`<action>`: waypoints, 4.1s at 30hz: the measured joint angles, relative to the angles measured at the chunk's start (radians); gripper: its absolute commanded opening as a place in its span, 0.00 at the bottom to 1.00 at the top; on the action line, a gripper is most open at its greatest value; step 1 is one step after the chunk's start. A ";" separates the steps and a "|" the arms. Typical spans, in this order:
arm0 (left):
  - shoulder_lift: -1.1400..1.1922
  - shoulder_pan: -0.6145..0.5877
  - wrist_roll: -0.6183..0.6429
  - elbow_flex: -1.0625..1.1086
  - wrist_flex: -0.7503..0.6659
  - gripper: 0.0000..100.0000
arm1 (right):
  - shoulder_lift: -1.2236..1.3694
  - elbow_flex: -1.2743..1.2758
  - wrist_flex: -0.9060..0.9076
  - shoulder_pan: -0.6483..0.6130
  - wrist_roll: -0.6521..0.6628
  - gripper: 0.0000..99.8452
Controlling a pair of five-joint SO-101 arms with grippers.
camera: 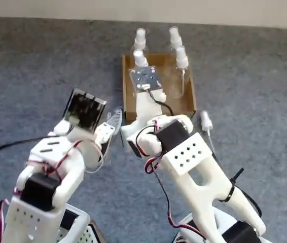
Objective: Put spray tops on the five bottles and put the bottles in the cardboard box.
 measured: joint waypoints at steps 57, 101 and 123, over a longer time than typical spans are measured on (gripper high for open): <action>-0.084 -0.187 -0.021 -0.029 0.072 0.13 | 0.038 0.000 -0.043 0.028 0.077 0.31; -0.083 -0.465 -0.049 0.239 0.057 0.13 | 0.661 -0.350 0.178 0.752 0.709 0.35; -0.083 -0.465 -0.049 0.292 0.014 0.13 | 0.888 -0.279 -0.091 0.973 0.838 0.09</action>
